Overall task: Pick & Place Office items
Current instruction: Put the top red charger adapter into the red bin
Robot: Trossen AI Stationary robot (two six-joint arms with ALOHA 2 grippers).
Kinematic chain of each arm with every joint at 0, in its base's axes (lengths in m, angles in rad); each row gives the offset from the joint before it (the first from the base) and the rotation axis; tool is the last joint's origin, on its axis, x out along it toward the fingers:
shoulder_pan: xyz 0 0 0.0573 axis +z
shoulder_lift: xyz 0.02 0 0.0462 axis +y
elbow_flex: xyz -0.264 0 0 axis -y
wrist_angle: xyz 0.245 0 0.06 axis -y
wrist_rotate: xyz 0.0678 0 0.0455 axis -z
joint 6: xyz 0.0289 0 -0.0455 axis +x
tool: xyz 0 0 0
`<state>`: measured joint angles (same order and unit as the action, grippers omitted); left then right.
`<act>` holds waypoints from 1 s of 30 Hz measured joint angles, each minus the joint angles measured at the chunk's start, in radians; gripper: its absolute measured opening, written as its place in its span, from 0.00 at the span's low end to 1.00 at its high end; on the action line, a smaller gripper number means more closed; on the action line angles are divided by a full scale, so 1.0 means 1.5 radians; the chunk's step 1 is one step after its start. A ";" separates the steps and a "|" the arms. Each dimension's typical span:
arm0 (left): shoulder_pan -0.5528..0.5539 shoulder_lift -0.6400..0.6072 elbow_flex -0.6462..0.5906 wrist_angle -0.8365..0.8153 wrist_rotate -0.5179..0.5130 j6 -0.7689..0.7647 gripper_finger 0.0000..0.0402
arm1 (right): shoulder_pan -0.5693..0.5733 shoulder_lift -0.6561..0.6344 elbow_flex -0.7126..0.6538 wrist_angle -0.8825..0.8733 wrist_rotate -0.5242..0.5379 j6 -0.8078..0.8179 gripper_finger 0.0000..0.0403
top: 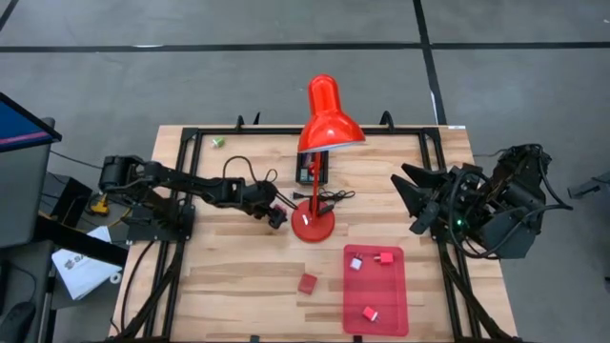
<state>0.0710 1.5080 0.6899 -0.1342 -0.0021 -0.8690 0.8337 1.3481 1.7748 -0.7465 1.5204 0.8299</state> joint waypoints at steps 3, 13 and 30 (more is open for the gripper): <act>0.000 0.000 0.000 -0.011 -0.011 0.004 0.76 | 0.002 0.000 0.000 0.000 0.000 0.003 0.61; 0.000 -0.020 -0.004 -0.041 -0.037 0.018 0.76 | 0.003 0.000 0.000 0.000 0.000 0.005 0.61; 0.006 -0.044 -0.005 -0.047 -0.029 0.033 0.76 | 0.003 0.000 0.000 0.000 0.000 0.011 0.61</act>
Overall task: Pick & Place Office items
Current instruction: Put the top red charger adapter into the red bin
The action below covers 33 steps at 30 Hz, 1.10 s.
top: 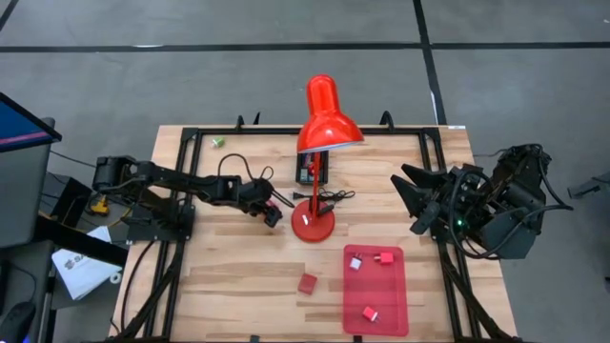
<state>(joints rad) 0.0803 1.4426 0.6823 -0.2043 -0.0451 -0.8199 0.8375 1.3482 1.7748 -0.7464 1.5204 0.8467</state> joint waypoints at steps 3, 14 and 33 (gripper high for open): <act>0.003 -0.003 0.000 -0.001 -0.006 0.000 0.76 | 0.000 0.000 0.000 0.000 0.000 0.002 0.61; 0.049 -0.038 0.001 -0.056 -0.016 0.029 0.76 | 0.000 0.000 0.000 0.000 0.000 0.000 0.61; 0.045 -0.022 0.001 -0.046 0.011 0.030 0.82 | 0.000 0.000 0.000 0.000 0.000 -0.003 0.61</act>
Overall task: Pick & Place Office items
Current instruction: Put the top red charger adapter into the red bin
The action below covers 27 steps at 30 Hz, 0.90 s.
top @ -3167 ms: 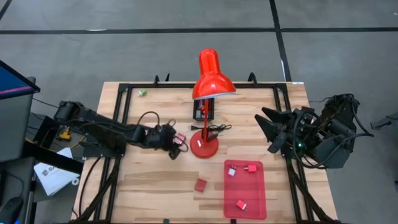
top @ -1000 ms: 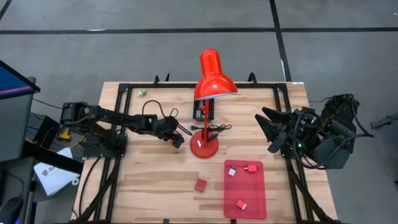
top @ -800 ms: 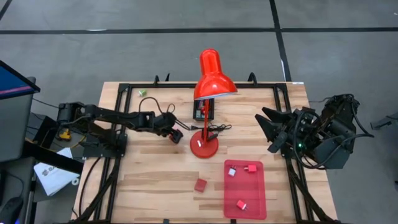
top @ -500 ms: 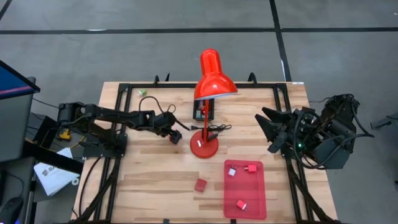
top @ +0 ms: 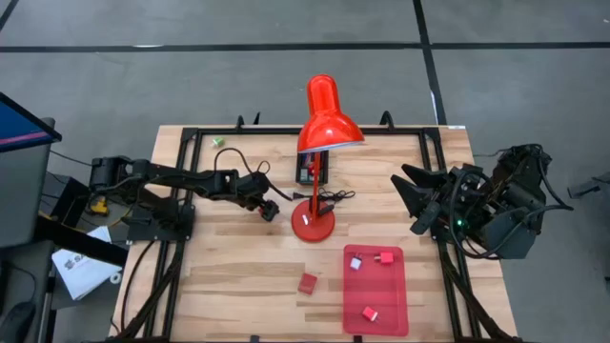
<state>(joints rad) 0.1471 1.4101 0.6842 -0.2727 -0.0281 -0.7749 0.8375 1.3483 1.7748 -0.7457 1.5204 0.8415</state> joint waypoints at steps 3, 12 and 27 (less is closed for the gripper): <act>0.000 0.011 0.000 0.001 0.002 0.000 0.82 | 0.000 0.000 0.000 0.000 0.000 0.000 0.61; 0.000 0.043 0.003 0.018 0.003 0.007 0.82 | 0.000 0.000 0.000 0.001 0.000 -0.003 0.61; 0.000 0.064 -0.002 -0.008 -0.017 0.028 0.82 | 0.000 0.000 0.000 0.000 0.001 -0.002 0.61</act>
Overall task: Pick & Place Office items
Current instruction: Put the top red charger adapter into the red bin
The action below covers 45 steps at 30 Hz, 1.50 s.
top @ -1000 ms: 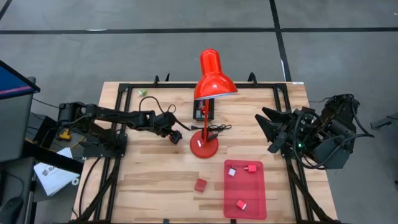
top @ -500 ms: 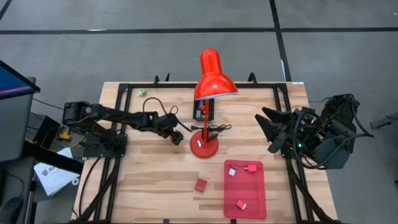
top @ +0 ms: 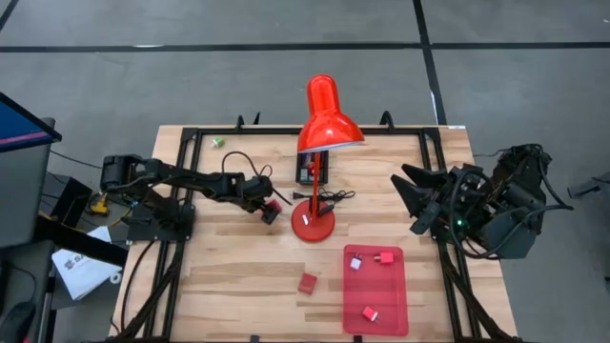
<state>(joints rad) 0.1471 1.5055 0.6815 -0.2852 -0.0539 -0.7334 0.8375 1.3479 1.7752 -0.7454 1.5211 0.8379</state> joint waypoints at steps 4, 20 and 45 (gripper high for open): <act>0.000 -0.001 0.001 0.005 -0.017 0.001 0.81 | 0.000 0.000 0.000 -0.001 0.002 0.000 0.61; -0.013 0.021 0.002 0.055 -0.015 0.142 0.76 | 0.000 0.000 0.000 0.004 0.002 0.002 0.61; -0.017 0.046 0.001 0.047 -0.058 0.221 0.49 | -0.001 0.000 0.000 0.017 0.005 0.000 0.61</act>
<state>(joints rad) 0.1212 1.5747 0.6830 -0.2145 -0.1416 -0.4023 0.8356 1.3483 1.7752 -0.7205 1.5280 0.8375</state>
